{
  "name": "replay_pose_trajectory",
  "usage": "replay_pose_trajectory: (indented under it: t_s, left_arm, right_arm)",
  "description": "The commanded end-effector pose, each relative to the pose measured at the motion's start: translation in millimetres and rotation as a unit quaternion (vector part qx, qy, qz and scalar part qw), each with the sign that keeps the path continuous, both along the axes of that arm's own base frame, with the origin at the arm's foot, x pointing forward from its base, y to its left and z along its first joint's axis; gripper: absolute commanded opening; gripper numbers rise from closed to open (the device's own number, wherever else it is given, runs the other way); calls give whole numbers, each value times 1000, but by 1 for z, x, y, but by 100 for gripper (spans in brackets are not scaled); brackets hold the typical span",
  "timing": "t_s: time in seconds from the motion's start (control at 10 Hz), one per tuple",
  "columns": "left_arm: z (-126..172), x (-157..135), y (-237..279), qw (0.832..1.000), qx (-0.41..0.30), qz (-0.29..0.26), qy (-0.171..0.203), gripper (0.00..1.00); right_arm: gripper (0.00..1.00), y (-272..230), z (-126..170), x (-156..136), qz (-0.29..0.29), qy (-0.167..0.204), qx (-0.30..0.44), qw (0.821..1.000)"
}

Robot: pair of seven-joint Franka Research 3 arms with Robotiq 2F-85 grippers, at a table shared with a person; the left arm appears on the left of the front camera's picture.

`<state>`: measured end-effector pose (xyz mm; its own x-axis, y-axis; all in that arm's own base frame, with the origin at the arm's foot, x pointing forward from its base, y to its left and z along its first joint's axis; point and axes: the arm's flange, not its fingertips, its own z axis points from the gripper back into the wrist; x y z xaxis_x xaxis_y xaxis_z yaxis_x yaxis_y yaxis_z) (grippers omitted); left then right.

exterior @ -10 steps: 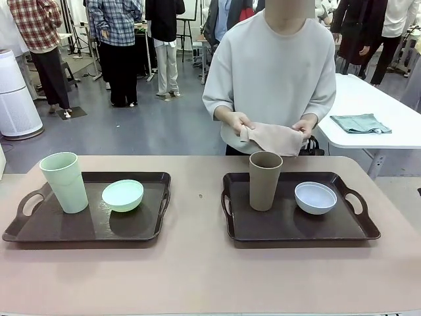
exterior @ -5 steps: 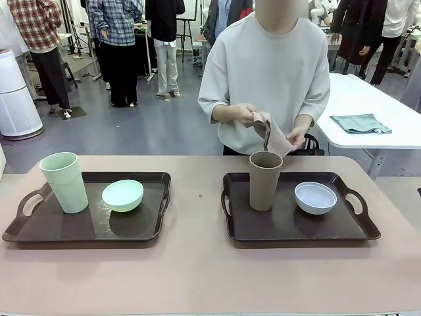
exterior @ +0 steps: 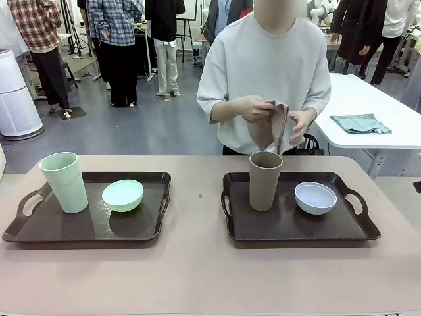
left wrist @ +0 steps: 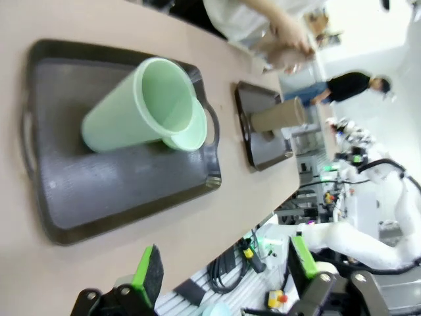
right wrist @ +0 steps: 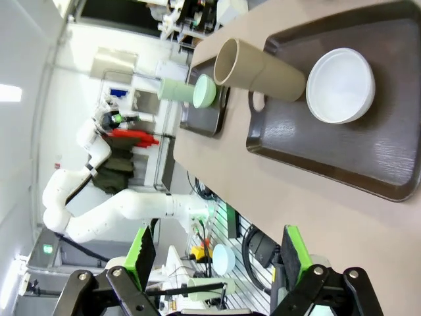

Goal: Set up a tray with a mat and arrange the tableware.
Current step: Pick up the Picnic Bowl and Reusable plastic cup from the Handle tray in front of the human's position and hold them in the air.

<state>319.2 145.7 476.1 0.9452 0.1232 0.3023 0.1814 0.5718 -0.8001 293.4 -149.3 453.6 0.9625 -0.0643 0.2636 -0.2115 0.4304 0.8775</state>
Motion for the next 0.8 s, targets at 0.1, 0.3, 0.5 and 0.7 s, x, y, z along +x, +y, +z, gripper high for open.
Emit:
replay_pose_trajectory:
  t_s: [0.1, 0.3, 0.5, 0.7]
  left_arm:
    - [59, 20, -80, 990, 70, -33, -118, 100]
    - [84, 19, -140, 967, 144, -109, -178, 100]
    - [81, 25, -210, 924, 234, -175, -248, 100]
    - [61, 39, -275, 865, 336, -243, -283, 100]
  right_arm:
    - [100, 43, 34, 34, 23, 49, -72, 996]
    - [100, 67, 44, 50, 6, 80, -138, 987]
    - [100, 92, 44, 66, -30, 110, -225, 968]
    - [100, 114, 34, 82, -74, 146, -310, 937]
